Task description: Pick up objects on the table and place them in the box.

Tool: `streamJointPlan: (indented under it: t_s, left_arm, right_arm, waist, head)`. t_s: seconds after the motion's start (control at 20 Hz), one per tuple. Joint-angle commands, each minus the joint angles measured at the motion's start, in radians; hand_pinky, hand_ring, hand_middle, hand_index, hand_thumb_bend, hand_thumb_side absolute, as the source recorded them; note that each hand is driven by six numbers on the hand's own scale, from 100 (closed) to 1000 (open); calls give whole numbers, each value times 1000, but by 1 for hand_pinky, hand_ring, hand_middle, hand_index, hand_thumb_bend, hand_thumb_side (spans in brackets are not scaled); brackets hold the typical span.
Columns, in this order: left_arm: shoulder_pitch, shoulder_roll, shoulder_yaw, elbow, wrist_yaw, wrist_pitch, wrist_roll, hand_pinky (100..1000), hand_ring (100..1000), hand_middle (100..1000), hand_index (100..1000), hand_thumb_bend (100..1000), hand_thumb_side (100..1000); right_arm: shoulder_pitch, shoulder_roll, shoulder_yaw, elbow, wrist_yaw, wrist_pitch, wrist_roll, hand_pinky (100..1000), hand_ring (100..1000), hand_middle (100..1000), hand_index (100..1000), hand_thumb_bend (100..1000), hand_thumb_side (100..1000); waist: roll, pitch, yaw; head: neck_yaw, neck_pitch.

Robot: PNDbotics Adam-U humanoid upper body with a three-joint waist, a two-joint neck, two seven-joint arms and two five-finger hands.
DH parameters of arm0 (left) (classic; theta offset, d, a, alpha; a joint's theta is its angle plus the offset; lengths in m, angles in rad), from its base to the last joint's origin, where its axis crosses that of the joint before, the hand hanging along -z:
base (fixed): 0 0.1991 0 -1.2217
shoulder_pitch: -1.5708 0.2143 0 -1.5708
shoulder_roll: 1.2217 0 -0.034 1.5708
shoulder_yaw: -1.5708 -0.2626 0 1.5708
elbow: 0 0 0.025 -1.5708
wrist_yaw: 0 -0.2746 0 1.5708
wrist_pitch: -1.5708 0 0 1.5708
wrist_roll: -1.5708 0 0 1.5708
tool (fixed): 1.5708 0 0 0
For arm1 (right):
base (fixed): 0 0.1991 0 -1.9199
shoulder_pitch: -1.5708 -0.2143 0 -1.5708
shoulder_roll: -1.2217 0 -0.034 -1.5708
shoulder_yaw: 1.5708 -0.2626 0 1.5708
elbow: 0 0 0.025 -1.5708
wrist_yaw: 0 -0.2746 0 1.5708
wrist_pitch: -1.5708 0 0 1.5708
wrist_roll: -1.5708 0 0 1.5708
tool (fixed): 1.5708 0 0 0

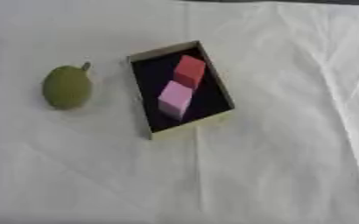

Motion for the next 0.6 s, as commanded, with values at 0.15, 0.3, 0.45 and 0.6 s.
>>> streamJointPlan:
  t_s: [0.15, 0.3, 0.45, 0.6]
  left_arm:
    - [47, 73, -5, -70, -92, -38, -63, 846, 958, 897, 923, 100, 672]
    - [80, 87, -21, -98, -170, -93, -129, 852, 954, 894, 921, 100, 672]
    - [105, 103, -47, -126, -278, -181, -237, 863, 948, 892, 922, 100, 536]
    - [112, 119, -78, -120, -361, -249, -328, 869, 941, 885, 923, 100, 335]
  right_arm:
    - [2, -43, -33, -21, -12, -4, -34, 886, 851, 822, 873, 100, 300]
    - [5, -42, -38, -25, -10, -2, -40, 885, 849, 819, 872, 100, 298]
    - [5, -39, -41, -27, -9, 1, -42, 884, 846, 816, 864, 100, 306]
    - [5, -37, -41, -29, -9, 2, -43, 885, 845, 815, 863, 100, 313]
  waist:
    - [3, -15, -7]
    - [3, -12, -11]
    - [3, -8, -16]
    - [3, -7, -19]
  head:
    - [9, 9]
    - [9, 7]
    - [3, 6]
    - [-2, 5]
